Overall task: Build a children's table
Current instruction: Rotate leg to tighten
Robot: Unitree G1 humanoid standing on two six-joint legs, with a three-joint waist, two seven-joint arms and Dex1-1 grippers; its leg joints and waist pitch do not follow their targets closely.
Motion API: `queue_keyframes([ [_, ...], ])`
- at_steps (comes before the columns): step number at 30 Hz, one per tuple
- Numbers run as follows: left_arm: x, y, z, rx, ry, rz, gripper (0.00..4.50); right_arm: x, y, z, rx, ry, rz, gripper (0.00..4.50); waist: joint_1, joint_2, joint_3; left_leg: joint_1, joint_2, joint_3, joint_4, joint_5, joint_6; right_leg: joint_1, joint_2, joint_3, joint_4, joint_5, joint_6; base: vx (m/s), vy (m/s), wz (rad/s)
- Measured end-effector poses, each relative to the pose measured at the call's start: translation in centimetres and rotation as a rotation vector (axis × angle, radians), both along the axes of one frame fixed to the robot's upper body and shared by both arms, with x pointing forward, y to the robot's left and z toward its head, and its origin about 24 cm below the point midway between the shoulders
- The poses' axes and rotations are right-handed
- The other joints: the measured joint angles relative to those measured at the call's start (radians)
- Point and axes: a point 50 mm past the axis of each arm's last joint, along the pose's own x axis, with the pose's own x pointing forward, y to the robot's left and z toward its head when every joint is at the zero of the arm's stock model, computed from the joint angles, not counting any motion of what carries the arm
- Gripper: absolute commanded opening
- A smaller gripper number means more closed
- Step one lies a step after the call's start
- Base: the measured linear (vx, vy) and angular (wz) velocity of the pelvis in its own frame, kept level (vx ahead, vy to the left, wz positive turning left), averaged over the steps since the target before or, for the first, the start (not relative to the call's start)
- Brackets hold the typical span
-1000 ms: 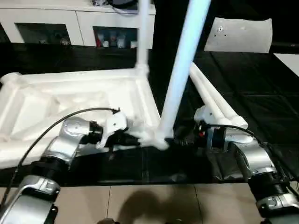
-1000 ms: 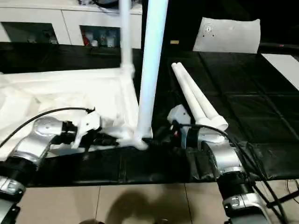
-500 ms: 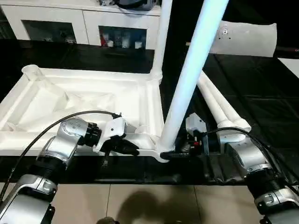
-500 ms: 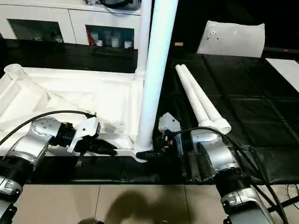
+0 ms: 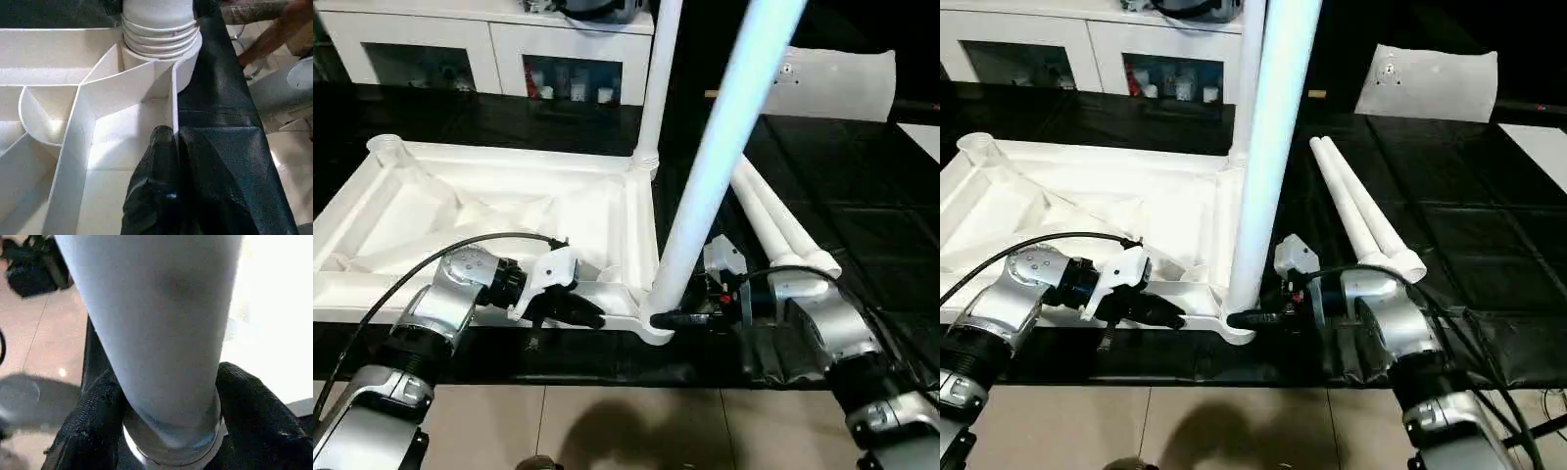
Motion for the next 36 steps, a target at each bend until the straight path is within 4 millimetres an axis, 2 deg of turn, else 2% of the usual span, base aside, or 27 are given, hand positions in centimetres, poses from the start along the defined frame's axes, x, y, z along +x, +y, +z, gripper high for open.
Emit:
queue_keyframes([
  [3,0.5,-0.4,-0.2,-0.01,-0.009,0.088,0.0,0.3,0.3,-0.4,0.035,0.028,-0.127,2.5,-0.002,0.002,-0.001,0.006,0.0,0.0,0.0,0.001,0.0,0.005,0.0,0.001,0.0,0.002,-0.002,0.0,0.0,0.0],
  [7,1.4,-1.7,-0.7,-0.022,-0.012,0.26,0.0,1.6,1.4,-0.7,0.074,0.005,-0.403,2.32,-0.02,0.002,0.0,0.016,-0.001,0.0,0.001,0.001,0.0,0.013,0.0,0.001,-0.002,-0.002,0.004,0.0,0.0,0.0],
  [10,2.1,-3.5,-0.9,-0.031,-0.012,0.36,0.0,2.9,2.0,-0.5,0.079,-0.003,-0.598,2.16,-0.035,0.004,0.0,0.014,-0.001,0.0,0.001,0.001,0.0,0.013,0.0,0.001,-0.008,-0.002,0.004,0.0,0.0,0.0],
  [14,2.8,-4.6,-0.9,-0.032,-0.022,0.459,0.0,4.0,2.8,-0.4,0.059,-0.01,-0.752,2.04,-0.042,0.005,0.0,0.014,-0.002,-0.001,0.0,0.001,0.0,0.013,0.0,0.001,-0.011,-0.002,0.003,0.0,0.0,0.0],
  [18,3.6,-6.7,-0.9,-0.042,-0.04,0.601,0.0,5.9,3.8,0.1,0.038,0.004,-0.99,2.04,-0.045,0.007,0.001,0.012,-0.003,0.0,0.0,0.001,0.0,0.013,0.0,0.003,-0.014,0.0,0.002,0.0,0.0,0.0],
  [23,3.8,-7.5,-0.6,-0.05,-0.054,0.623,0.0,6.2,3.8,0.4,0.049,-0.014,-1.045,2.04,-0.036,0.007,0.0,0.011,-0.004,0.001,-0.007,-0.001,0.002,0.012,0.0,0.003,-0.017,0.007,0.0,0.033,-0.003,0.02],
  [24,3.9,-7.5,-0.5,-0.052,-0.056,0.622,0.0,6.2,3.7,0.5,0.051,-0.019,-1.045,2.55,-0.034,0.007,0.0,0.01,-0.004,0.001,-0.009,0.0,0.002,0.01,0.0,0.002,-0.016,0.006,0.0,0.055,-0.015,0.02],
  [26,3.9,-7.4,-0.4,-0.054,-0.064,0.63,0.0,6.2,3.9,0.6,0.075,-0.021,-1.049,2.55,-0.033,0.008,0.0,0.008,-0.003,0.001,-0.011,0.002,0.005,0.008,0.0,0.002,-0.016,0.005,0.0,0.0,0.0,0.0],
  [27,4.1,-6.9,-0.4,-0.05,-0.079,0.663,0.0,6.1,4.4,0.7,0.103,-0.01,-1.045,2.79,-0.038,0.008,0.0,0.007,-0.003,0.002,-0.01,0.003,0.007,0.006,0.001,0.002,-0.015,0.006,0.0,0.0,0.0,0.0],
  [29,4.3,-6.4,-0.3,-0.048,-0.095,0.701,0.0,5.9,4.9,0.5,0.134,0.004,-1.034,2.99,-0.048,0.009,0.0,0.005,-0.002,0.003,-0.01,0.003,0.007,0.002,0.001,0.002,-0.014,0.007,-0.001,0.0,0.0,0.0],
  [33,4.5,-5.3,-0.1,-0.041,-0.135,0.713,0.0,4.8,5.3,-0.3,0.173,0.017,-0.923,3.24,-0.064,0.01,0.001,0.0,-0.001,0.003,-0.009,0.0,0.002,-0.003,0.002,0.002,-0.014,0.007,-0.001,0.0,0.0,0.0],
  [36,4.4,-4.5,0.0,-0.04,-0.153,0.677,0.0,4.2,4.9,-0.4,0.159,-0.01,-0.818,3.46,-0.064,0.011,0.002,-0.002,0.0,0.003,-0.009,0.004,0.007,-0.005,0.002,0.002,-0.013,0.007,-0.001,0.0,0.0,0.0],
])
